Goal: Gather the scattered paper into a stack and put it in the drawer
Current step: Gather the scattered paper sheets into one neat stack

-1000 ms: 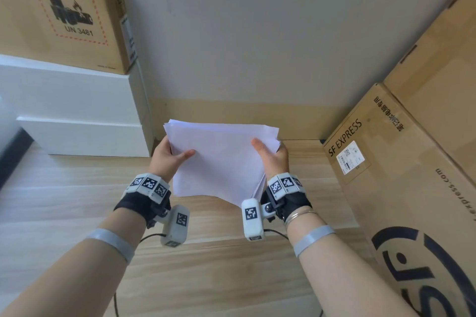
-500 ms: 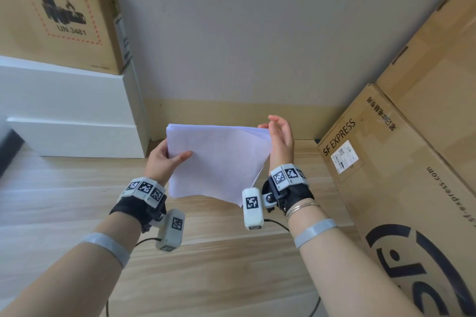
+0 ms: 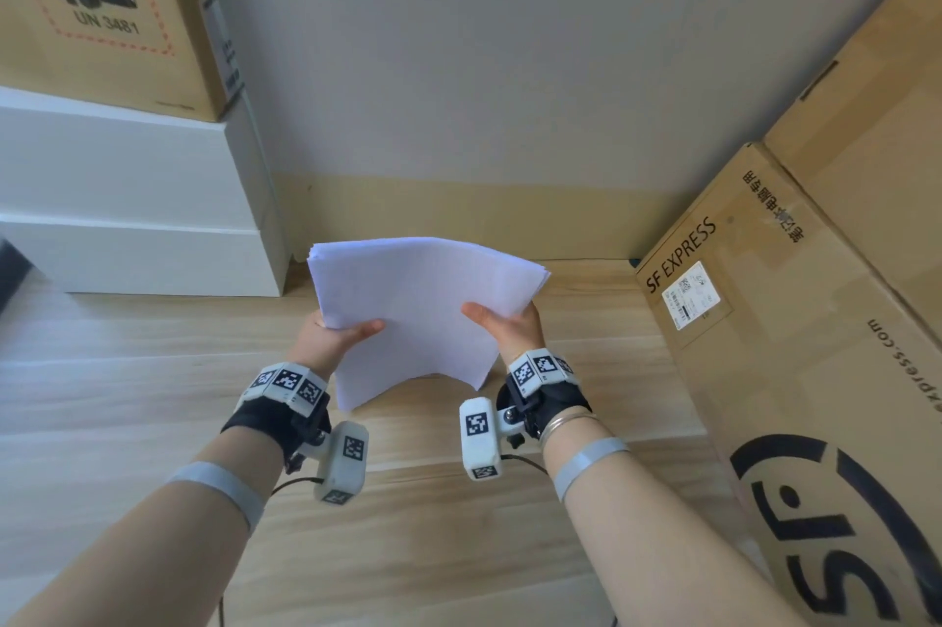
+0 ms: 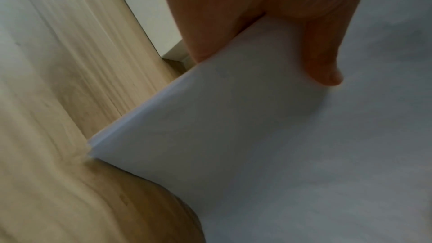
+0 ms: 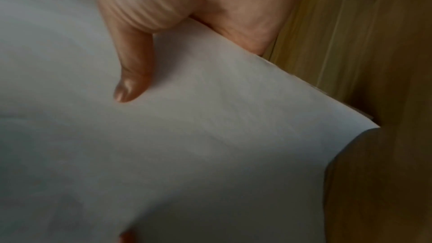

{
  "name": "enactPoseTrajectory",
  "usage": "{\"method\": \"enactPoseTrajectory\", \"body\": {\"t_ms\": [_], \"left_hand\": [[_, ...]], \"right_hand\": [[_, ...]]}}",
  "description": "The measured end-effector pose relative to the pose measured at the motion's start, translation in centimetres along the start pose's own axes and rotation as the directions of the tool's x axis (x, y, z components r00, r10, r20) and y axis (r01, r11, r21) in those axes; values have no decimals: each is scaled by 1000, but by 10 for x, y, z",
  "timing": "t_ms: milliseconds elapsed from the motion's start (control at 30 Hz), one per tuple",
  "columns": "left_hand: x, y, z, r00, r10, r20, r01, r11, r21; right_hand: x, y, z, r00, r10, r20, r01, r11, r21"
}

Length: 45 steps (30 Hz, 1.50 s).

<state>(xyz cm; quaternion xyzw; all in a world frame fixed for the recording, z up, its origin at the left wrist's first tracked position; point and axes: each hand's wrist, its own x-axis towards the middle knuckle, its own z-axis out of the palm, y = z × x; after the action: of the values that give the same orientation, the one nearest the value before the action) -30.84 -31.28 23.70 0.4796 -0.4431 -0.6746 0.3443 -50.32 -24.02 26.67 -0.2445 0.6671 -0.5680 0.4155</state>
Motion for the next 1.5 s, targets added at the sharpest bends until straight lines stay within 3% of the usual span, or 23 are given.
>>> {"method": "enactPoseTrajectory", "body": {"t_ms": [133,233,333,433,500,567,633,667,767,800,867,1033,1167,1200,1267,1333,1433,1500], "left_hand": [[2,-5,-6,999,51,-8,-51,997,-53],[0,-11,-3,1000,-20,8,20,1000,1],[0,-13,3,993,-39,-112,55,988,144],[0,-9,7,987,3,-161,32,977,211],[-2,-4,6,991,33,-129,1,967,253],[-2,-2,4,991,67,-120,-32,962,272],[-1,4,3,984,109,-139,-68,960,272],[0,6,3,982,121,-145,-77,957,279],[-1,16,7,979,177,-101,-130,923,361],[-2,20,8,978,199,-67,-157,905,395],[-4,26,10,975,220,-28,-182,865,467],[-10,21,-11,986,164,30,-151,801,579],[-17,-2,-54,989,137,-61,-77,810,581],[-18,-10,-64,988,110,-104,-43,861,506],[-21,-22,-73,993,23,-112,-1,981,196],[-23,-29,-70,999,-14,-48,11,998,-66],[-27,-30,-52,995,-8,96,22,988,-150],[-26,-30,-40,996,0,87,13,988,-152]], "right_hand": [[1,4,-2,999,33,-21,-33,999,28],[-6,7,0,997,79,21,-79,997,7],[-14,5,6,995,93,42,-90,994,-68],[-7,-12,4,1000,-6,-23,3,994,-111],[3,-35,0,985,-161,-59,151,977,-152],[10,-65,-4,937,-348,24,341,897,-283],[11,-97,-3,898,-395,192,439,795,-418],[11,-111,-1,885,-369,285,466,718,-517],[4,-133,11,866,-136,481,496,348,-796],[2,-134,13,867,-67,494,492,272,-827],[-2,-130,14,875,-15,483,473,237,-849],[-8,-104,5,937,-86,339,347,350,-870],[-8,-85,-18,977,-124,172,212,552,-807],[-9,-80,-25,986,-122,117,168,619,-767],[-11,-68,-36,994,-109,24,99,755,-648],[-18,-55,-41,997,-78,-28,53,864,-501],[-26,-33,-43,996,-66,-66,39,938,-344],[-33,-18,-42,993,-46,-107,23,978,-208]]}}
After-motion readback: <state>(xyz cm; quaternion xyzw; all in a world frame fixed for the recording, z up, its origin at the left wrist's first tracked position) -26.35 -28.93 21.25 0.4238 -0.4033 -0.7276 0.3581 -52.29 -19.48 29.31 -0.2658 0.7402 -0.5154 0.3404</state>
